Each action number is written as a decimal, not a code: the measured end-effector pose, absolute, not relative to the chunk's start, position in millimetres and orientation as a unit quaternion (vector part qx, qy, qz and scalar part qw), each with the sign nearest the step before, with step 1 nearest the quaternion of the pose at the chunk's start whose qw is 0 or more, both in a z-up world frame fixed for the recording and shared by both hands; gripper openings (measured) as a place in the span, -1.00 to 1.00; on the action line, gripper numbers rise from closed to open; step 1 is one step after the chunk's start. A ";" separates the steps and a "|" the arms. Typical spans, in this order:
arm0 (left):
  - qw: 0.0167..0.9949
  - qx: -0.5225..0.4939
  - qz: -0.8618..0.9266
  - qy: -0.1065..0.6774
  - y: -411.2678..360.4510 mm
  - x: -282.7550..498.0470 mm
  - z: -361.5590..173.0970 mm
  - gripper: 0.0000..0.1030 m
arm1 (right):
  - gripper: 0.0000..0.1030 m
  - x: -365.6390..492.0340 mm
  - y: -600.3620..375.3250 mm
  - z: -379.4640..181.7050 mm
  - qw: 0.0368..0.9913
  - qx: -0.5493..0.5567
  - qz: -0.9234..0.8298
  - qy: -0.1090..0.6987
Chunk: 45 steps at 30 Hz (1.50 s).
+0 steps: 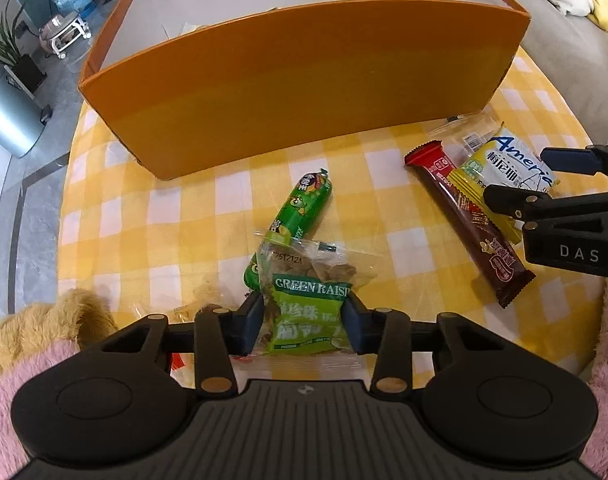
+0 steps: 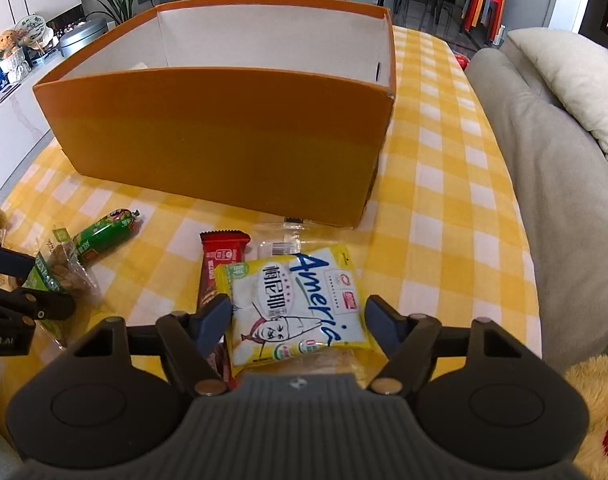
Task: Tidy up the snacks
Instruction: 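Grasp the green raisin packet with the left gripper while the right grasps the Americ packet, then carry both packets over the orange box and open both grippers inside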
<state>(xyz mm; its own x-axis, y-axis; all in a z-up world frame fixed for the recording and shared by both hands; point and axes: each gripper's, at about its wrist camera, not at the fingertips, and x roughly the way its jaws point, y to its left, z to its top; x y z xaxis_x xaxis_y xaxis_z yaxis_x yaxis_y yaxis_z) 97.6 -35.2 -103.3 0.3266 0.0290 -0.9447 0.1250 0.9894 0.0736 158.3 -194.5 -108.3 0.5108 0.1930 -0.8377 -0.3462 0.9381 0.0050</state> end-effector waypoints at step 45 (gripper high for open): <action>0.883 -0.017 -0.063 0.466 -20.4 95.2 1.0 -0.30 | 0.11 130.0 -201.1 -29.0 0.883 -0.016 0.162 0.440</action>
<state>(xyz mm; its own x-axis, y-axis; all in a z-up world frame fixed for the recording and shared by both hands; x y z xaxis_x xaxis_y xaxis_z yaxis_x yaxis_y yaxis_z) 95.2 -20.4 1.0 0.5586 -0.1263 -0.8198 0.0954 0.9916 -0.0877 130.0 -201.1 -29.0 0.5597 0.2712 -0.7831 -0.3001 0.9471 0.1135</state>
